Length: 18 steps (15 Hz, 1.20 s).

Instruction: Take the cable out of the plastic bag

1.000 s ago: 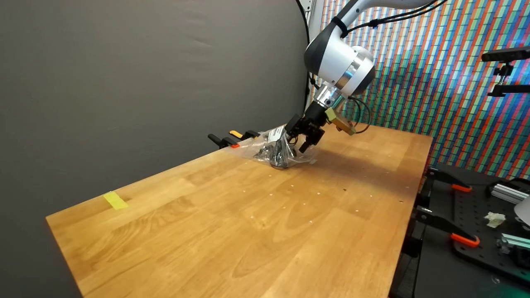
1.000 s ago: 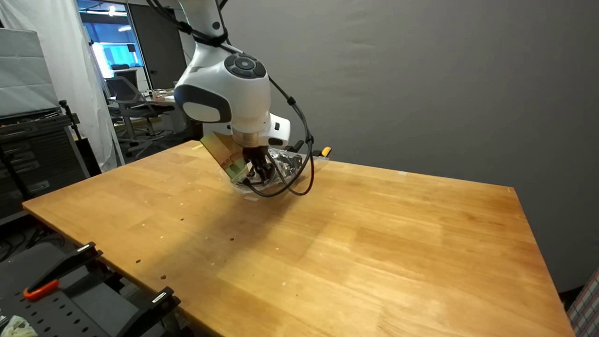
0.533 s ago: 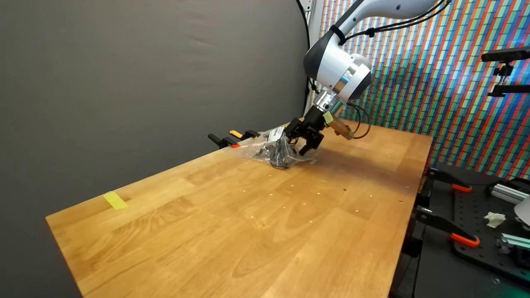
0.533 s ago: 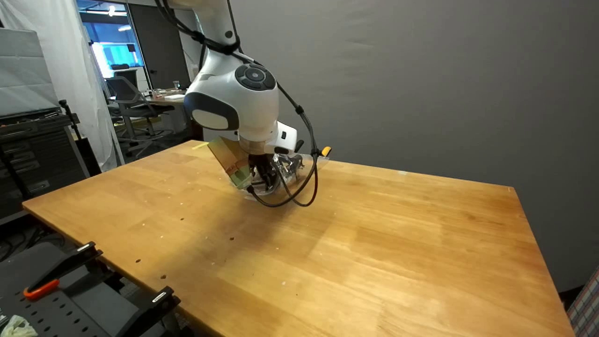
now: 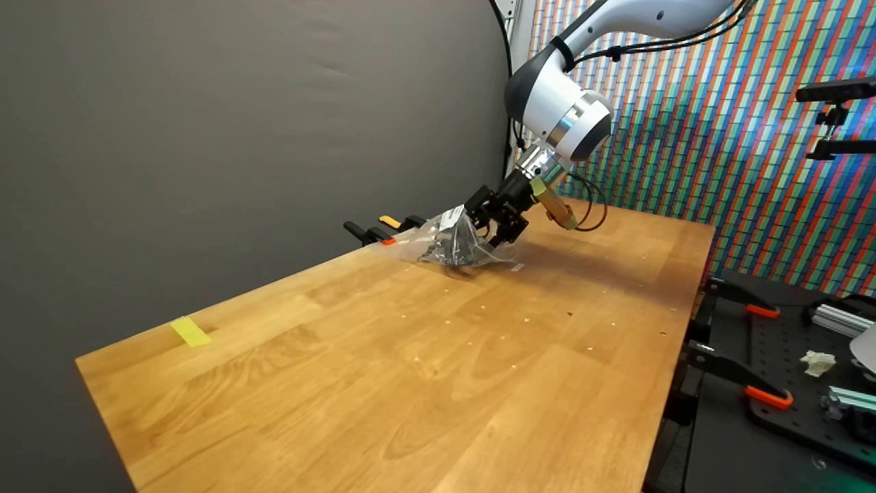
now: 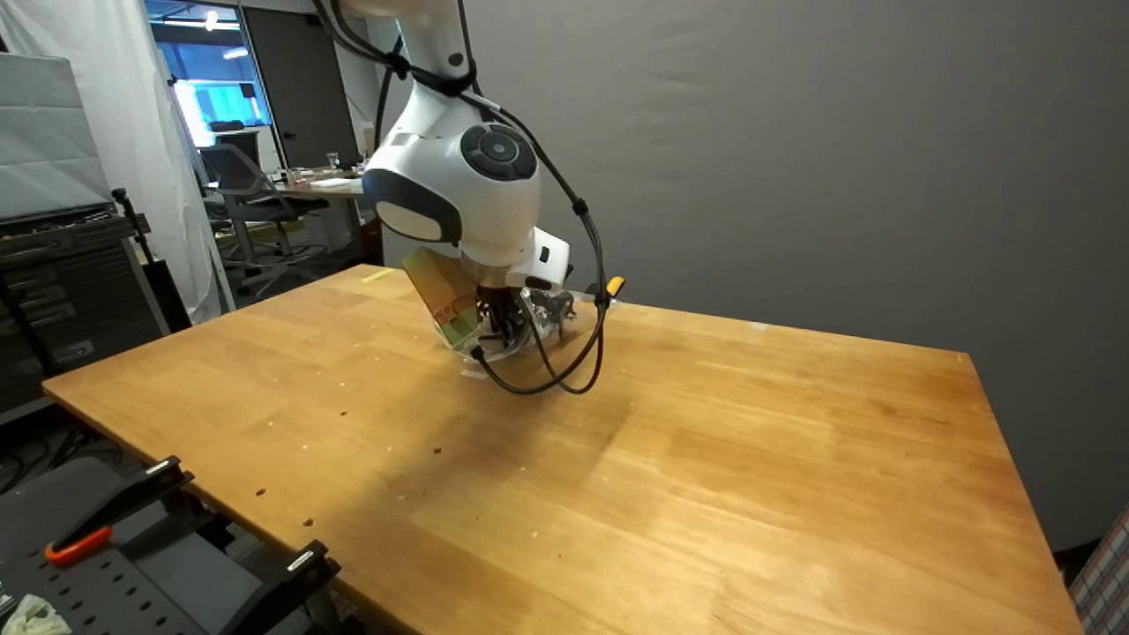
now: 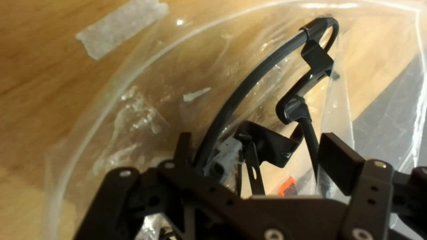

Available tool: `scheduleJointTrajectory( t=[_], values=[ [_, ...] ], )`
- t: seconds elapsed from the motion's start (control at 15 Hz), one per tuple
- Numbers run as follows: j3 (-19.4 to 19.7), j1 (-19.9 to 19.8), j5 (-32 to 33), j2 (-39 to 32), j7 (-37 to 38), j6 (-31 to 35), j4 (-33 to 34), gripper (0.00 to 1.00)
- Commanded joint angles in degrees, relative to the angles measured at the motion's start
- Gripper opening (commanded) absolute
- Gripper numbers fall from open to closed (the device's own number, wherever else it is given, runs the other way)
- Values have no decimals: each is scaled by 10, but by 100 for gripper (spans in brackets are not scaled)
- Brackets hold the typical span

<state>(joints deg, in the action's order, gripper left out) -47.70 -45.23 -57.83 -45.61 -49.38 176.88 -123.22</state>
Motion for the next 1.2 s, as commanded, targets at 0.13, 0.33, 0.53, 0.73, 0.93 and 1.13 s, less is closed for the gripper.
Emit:
scheduleJointTrajectory(
  t=[0.13,0.33,0.53,0.73,0.93,1.13],
  values=[
    [-45,-55,-10,-34,-38,12,-3,53],
    [-42,-62,-7,-45,-38,11,-6,30],
    [-40,-67,-6,-59,-40,12,-6,8],
    [-42,-75,-5,-74,-43,9,-2,8],
    [-45,-82,-5,-77,-41,7,-5,8],
    [-29,-75,-6,-39,-5,-18,-32,6]
  ],
)
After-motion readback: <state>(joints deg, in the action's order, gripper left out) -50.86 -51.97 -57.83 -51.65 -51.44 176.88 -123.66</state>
